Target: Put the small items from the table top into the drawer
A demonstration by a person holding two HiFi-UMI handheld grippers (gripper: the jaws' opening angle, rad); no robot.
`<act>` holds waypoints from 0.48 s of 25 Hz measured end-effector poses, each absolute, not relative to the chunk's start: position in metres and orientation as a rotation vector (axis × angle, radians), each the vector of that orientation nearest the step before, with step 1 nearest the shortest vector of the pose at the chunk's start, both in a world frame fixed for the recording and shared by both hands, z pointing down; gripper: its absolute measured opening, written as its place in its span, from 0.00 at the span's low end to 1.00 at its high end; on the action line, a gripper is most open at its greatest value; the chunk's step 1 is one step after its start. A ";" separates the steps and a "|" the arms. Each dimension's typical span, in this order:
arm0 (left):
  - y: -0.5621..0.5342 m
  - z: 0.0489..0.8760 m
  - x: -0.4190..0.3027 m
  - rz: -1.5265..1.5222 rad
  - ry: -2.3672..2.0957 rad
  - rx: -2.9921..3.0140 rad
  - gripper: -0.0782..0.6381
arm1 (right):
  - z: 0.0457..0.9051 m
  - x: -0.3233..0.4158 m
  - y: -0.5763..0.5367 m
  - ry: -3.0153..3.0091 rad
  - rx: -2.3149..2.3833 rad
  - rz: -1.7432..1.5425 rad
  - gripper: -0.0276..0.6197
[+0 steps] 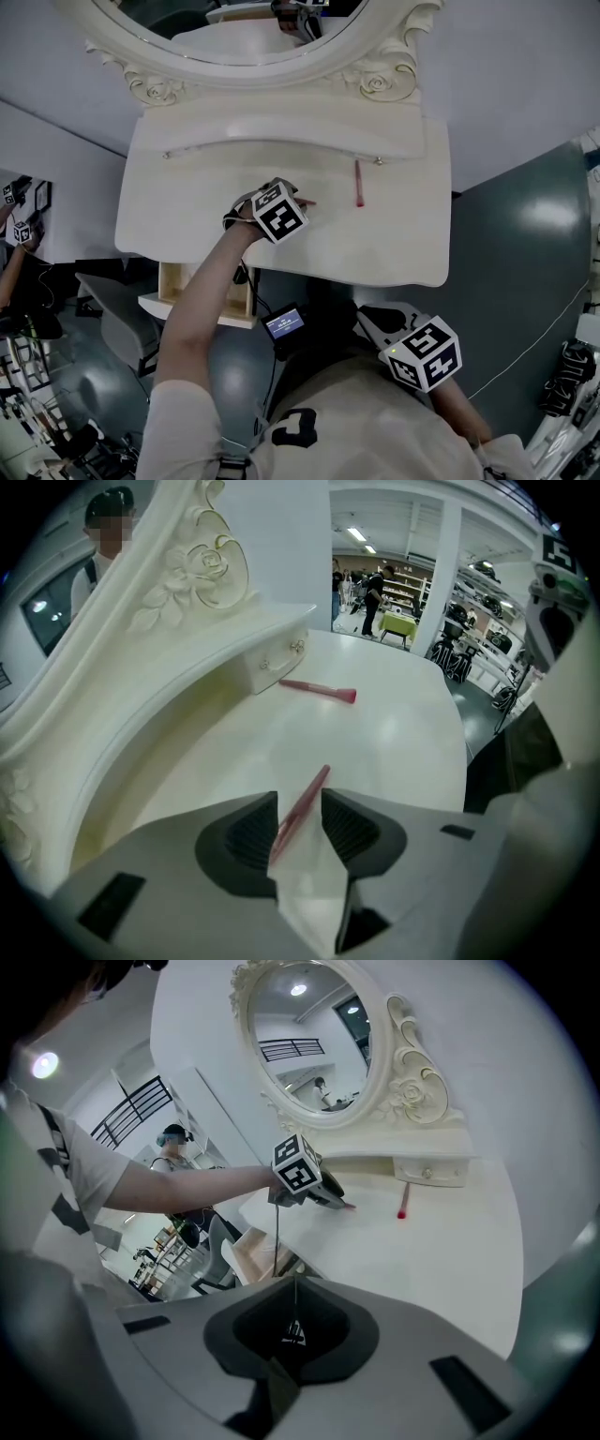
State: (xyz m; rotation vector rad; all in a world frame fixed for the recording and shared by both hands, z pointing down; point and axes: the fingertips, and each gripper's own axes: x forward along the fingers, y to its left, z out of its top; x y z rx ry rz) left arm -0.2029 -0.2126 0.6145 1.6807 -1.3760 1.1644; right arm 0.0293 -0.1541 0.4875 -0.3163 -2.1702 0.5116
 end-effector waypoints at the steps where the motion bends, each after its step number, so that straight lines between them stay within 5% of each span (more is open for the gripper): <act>1: -0.213 0.616 -0.204 1.162 -1.372 1.680 0.37 | 0.488 0.029 -0.154 -2.170 -0.314 0.511 0.09; 12: -0.213 0.628 -0.215 1.070 -1.344 1.650 0.37 | 0.487 0.031 -0.155 -2.170 -0.294 0.508 0.09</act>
